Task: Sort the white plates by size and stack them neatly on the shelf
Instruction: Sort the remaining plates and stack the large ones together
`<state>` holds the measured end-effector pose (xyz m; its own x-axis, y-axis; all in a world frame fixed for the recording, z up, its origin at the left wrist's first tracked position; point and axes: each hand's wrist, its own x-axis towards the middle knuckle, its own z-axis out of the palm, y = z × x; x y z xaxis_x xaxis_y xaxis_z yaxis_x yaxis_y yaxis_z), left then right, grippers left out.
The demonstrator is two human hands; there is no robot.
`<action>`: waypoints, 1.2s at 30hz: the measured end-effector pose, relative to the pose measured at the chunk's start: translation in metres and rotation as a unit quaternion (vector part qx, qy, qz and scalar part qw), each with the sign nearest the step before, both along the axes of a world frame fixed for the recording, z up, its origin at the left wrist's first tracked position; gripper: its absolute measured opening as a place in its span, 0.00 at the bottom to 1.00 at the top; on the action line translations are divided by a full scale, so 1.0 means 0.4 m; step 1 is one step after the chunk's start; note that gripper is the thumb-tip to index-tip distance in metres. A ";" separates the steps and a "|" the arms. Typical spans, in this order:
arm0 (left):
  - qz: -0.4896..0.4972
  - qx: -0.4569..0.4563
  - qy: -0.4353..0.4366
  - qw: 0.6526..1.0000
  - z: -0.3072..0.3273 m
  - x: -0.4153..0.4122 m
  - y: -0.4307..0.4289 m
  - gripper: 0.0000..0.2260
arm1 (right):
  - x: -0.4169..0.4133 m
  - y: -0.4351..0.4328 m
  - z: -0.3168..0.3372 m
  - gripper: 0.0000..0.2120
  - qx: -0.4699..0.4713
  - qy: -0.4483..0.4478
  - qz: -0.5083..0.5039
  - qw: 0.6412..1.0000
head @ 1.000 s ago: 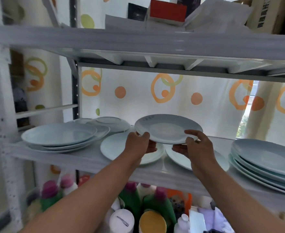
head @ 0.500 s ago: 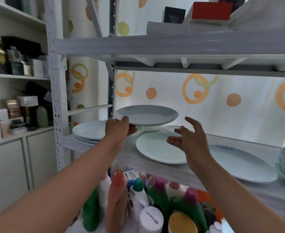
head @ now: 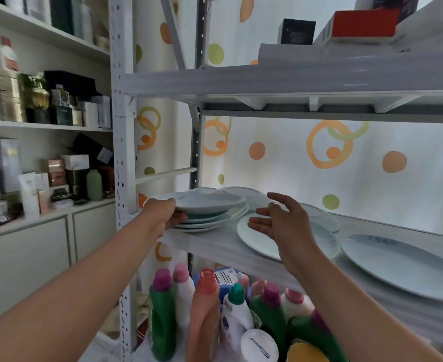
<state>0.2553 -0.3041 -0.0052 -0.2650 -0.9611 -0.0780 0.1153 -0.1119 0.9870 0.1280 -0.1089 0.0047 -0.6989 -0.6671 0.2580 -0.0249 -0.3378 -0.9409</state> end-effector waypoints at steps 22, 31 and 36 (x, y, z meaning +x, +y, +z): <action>0.035 -0.187 -0.142 0.971 0.013 -0.015 0.101 0.24 | -0.027 0.043 -0.013 0.12 0.018 0.005 -0.034 0.999; -0.103 -0.259 -0.113 0.954 0.049 -0.196 0.321 0.20 | -0.101 0.126 -0.013 0.12 0.018 0.007 -0.097 0.995; -0.116 -0.255 -0.116 0.953 0.025 -0.236 0.345 0.20 | -0.125 0.152 -0.012 0.12 0.041 0.024 -0.120 0.992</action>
